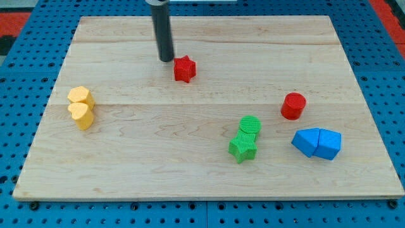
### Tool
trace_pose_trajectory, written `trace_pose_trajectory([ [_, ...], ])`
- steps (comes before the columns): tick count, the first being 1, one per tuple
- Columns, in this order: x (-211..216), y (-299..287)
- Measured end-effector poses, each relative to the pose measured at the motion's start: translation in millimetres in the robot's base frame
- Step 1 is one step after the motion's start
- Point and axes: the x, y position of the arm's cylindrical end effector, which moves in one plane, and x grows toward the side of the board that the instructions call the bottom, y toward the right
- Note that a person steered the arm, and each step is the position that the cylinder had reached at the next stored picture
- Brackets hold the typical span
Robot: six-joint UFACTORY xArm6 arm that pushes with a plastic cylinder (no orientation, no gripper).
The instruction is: Move the red star to the left of the red circle
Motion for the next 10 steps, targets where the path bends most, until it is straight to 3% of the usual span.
trace_pose_trajectory([
  [1,44,89],
  [3,14,21],
  [4,68,48],
  [5,69,95],
  [6,72,26],
  [8,124,112],
  [9,137,104],
  [10,132,133],
])
